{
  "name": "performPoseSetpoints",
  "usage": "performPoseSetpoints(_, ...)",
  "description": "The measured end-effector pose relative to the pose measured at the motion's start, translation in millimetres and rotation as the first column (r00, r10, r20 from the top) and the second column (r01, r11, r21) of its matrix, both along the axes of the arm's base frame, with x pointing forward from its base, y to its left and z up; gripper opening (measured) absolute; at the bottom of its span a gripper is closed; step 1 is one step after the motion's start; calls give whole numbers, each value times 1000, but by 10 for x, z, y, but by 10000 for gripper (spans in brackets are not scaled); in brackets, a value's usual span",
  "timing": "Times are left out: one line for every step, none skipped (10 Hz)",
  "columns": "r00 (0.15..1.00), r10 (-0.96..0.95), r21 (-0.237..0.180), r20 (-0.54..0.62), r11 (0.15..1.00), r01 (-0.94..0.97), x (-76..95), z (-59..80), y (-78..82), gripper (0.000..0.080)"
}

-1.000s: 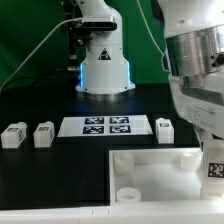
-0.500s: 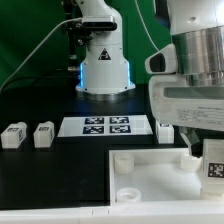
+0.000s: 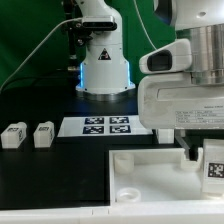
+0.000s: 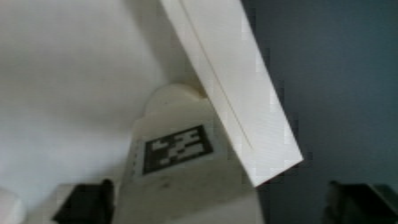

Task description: Assemble one leg

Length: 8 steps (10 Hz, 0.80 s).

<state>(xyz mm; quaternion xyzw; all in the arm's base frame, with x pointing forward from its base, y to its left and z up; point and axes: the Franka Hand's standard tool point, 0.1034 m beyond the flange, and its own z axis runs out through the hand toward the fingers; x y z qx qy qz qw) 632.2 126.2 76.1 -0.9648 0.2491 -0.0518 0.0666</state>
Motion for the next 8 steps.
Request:
performPoseSetpoints(1000,-19,4,-2,1000,19,0,0,0,449)
performPoseSetpoints(990,-140,17,-24,990,140,-23,-15,-18,310)
performPoseSetpoints(968,-246,24,-41,969,247,-34,-30,-44,310)
performPoseSetpoints(947,-317,30,-51,947,319,-37,-34,-45,299)
performPoseSetpoints(901,-428,48,-72,901,432,-38,-40,-48,299)
performPoseSetpoints(827,-553,72,-99,825,561,-31,-44,-62,299)
performPoseSetpoints(740,-660,97,-126,734,672,-26,-48,-78,299)
performPoseSetpoints(629,-761,118,-162,617,778,-28,-51,-78,299)
